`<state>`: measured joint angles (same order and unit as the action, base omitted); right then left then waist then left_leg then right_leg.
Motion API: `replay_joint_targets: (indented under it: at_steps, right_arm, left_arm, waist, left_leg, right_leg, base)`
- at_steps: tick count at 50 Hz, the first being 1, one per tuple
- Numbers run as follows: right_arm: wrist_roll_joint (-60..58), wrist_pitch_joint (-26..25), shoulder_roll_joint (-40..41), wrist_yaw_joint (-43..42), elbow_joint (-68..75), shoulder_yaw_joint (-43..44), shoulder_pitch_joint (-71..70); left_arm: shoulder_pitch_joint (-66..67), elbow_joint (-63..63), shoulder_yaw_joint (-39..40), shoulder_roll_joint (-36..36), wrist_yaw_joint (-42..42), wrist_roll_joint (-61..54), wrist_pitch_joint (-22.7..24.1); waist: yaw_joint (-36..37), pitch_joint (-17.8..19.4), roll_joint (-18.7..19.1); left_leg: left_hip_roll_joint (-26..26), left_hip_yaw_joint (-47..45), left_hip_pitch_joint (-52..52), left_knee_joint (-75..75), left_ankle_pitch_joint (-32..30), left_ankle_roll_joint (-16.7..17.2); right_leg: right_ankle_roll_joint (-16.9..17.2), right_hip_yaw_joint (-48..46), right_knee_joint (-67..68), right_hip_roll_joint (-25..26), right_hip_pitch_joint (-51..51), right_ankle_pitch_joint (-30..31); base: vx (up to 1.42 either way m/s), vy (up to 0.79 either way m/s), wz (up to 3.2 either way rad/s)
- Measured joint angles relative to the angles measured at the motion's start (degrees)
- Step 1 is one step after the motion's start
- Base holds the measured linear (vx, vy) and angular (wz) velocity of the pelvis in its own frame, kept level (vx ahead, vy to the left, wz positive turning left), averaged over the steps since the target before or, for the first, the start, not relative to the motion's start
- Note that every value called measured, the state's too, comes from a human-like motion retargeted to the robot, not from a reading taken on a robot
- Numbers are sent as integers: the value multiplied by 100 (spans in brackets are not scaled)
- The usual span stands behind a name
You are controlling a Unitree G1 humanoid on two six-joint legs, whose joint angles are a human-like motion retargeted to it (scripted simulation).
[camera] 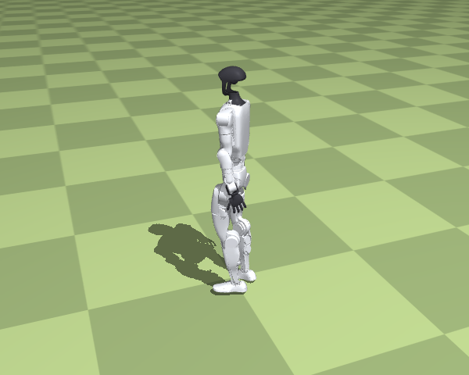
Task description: Upper body actions
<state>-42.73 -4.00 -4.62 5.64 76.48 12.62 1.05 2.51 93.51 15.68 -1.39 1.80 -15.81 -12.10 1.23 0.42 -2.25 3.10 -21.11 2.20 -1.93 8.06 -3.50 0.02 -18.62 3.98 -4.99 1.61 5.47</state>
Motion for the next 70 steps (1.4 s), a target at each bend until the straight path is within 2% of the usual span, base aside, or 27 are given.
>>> replay_joint_targets:
  at_steps: [2,5,8,12,17,20,22,23,25,27,30,35,38,40,42,45,50,53,58,63,66,67,68,70]
  right_arm:
    - [-171,71,54,138,-218,-166,-35]
    - [-370,176,106,195,-441,-369,-87]
    - [-588,193,116,186,-548,-537,-206]
    - [-823,192,106,181,-662,-692,-291]
    - [-797,50,78,145,-295,-566,-21]
    - [-715,-219,18,146,194,-286,64]
    - [-706,-391,-55,83,497,-61,46]
    - [-690,-441,-100,21,601,37,55]
    - [-588,-456,-206,-110,758,153,63]
    - [-377,-488,-330,-237,925,168,9]
    - [-70,-621,-429,-405,1122,249,-82]
    - [226,-510,-444,-331,1013,272,-253]
    - [-37,-458,-354,-275,732,242,-292]
    - [-183,-446,-269,-297,513,151,-326]
    - [-288,-382,-184,-302,333,-17,-351]
    - [-361,-198,-42,-192,142,-309,-428]
    - [-489,-18,59,51,-106,-572,-553]
    - [-616,16,57,25,-85,-502,-398]
    - [-709,-86,-53,-7,254,-268,-80]
    - [-804,-397,-254,-181,801,67,146]
    - [-550,-614,-326,-292,1007,214,281]
    - [-392,-660,-341,-309,1060,239,313]
    - [-228,-682,-349,-309,1100,264,338]
    - [45,-702,-347,-300,1166,321,333]
  left_arm:
    - [14,107,31,-14,-54,-26,-83]
    - [-84,185,-62,-52,-195,32,-164]
    - [-287,127,-163,-34,-198,97,-204]
    - [-518,-141,-297,-4,-98,68,-183]
    - [-601,-453,-460,-195,-87,502,-331]
    - [-553,-632,-575,-322,-283,636,-308]
    - [-542,-701,-586,-374,-348,713,-309]
    - [-533,-741,-564,-382,-361,766,-328]
    - [-524,-846,-516,-402,-343,870,-340]
    - [-509,-939,-489,-438,-334,1001,-272]
    - [-478,-1010,-546,-481,-453,1104,-175]
    - [-560,-1089,-677,-507,-337,947,-264]
    - [-354,-1053,-609,-455,-126,763,-277]
    - [-133,-875,-497,-395,20,612,-245]
    - [140,-584,-308,-348,230,566,-267]
    - [473,-163,3,-308,288,670,-277]
    - [549,-74,294,-209,-208,661,-163]
    - [532,-198,269,-239,-297,488,-118]
    - [325,-516,62,-380,-630,260,-112]
    - [-19,-832,-168,-498,-867,267,-78]
    - [-330,-924,-337,-630,-844,520,-111]
    - [-435,-960,-416,-695,-838,648,-130]
    - [-525,-1006,-517,-767,-853,780,-140]
    - [-702,-1110,-723,-910,-924,1061,-171]
  waist:
    - [98,-37,12]
    - [357,-66,34]
    - [464,-83,143]
    - [12,35,363]
    - [-587,-227,497]
    - [-468,-327,434]
    - [-348,-346,346]
    - [-348,-330,264]
    - [-271,-154,65]
    - [-188,38,64]
    - [52,471,183]
    - [1426,1716,44]
    - [2337,2502,-160]
    - [2857,2898,-296]
    - [3056,2937,-496]
    - [2977,2937,-821]
    - [2668,2726,-850]
    - [2365,2193,-707]
    - [1432,1242,-324]
    - [537,462,-41]
    - [121,45,177]
    - [4,-82,258]
    - [-108,-205,316]
    - [-235,-390,463]
  left_leg:
    - [7,-111,17,8,19,71]
    - [-51,-344,4,12,34,201]
    - [-192,-506,-120,47,-28,304]
    - [-371,-385,-215,75,-147,397]
    - [-539,-132,-311,1,-174,557]
    - [-628,-323,-247,-184,-61,649]
    - [-723,-491,-364,-697,21,553]
    - [-765,-495,-494,-1134,40,368]
    - [-645,-47,-1210,-2486,193,-105]
    - [-877,-335,-1710,-2885,255,81]
    - [-953,-82,-2644,-2385,298,302]
    - [-1187,592,-4467,-1236,311,476]
    - [-1674,627,-5279,-1075,200,333]
    - [-2083,483,-5621,-956,115,257]
    - [-2375,439,-5884,-769,30,244]
    - [-2531,406,-5817,-592,-25,212]
    - [-2450,456,-4987,-662,-15,240]
    - [-2186,446,-4401,-796,-26,297]
    - [-1637,547,-3290,-1464,-198,440]
    - [-1195,469,-1960,-1979,-566,612]
    - [-913,463,-1126,-1524,-998,788]
    - [-823,493,-878,-1265,-988,873]
    - [-736,482,-672,-984,-553,911]
    - [-637,304,-407,-307,-258,846]
  right_leg:
    - [-216,14,-487,100,70,55]
    - [-18,112,-652,13,-51,220]
    - [-220,428,-419,118,-412,114]
    - [-355,270,-354,274,-465,-16]
    - [-459,-11,-526,426,-375,-71]
    - [-572,139,-496,528,-368,-123]
    - [-595,300,-423,472,-402,-146]
    - [-594,339,-393,374,-386,-161]
    - [-593,514,-338,155,-285,-162]
    - [-650,576,-289,180,-231,-176]
    - [-798,557,-154,359,-102,-264]
    - [-1118,1036,145,417,138,-368]
    - [-1214,1451,301,189,343,-367]
    - [-1232,1793,411,19,395,-343]
    - [-1224,2050,494,-83,296,-334]
    - [-1228,2237,620,-245,281,-397]
    - [-1189,2244,655,-165,321,-458]
    - [-1151,2008,569,21,232,-478]
    - [-1039,1242,306,334,178,-518]
    - [-873,562,49,382,77,-563]
    - [-763,232,-116,441,-17,-567]
    - [-724,126,-173,476,-44,-566]
    - [-675,14,-228,484,-68,-566]
    - [-591,-151,-360,553,-60,-550]
  base:
    - [15,-4,-52]
    - [14,-11,-64]
    - [7,-14,-38]
    - [2,-19,23]
    - [24,-29,42]
    - [23,-33,-44]
    - [20,-23,-61]
    - [17,-19,-45]
    - [9,-11,-55]
    - [-4,-6,-35]
    - [-15,-4,-24]
    - [-26,-15,-102]
    - [-5,-19,-139]
    - [0,-20,-153]
    - [1,-14,-104]
    - [11,-1,-54]
    - [10,2,-3]
    - [16,10,78]
    - [18,14,138]
    - [8,18,131]
    - [-3,24,110]
    - [-6,25,102]
    - [-8,29,98]
    - [-8,30,94]
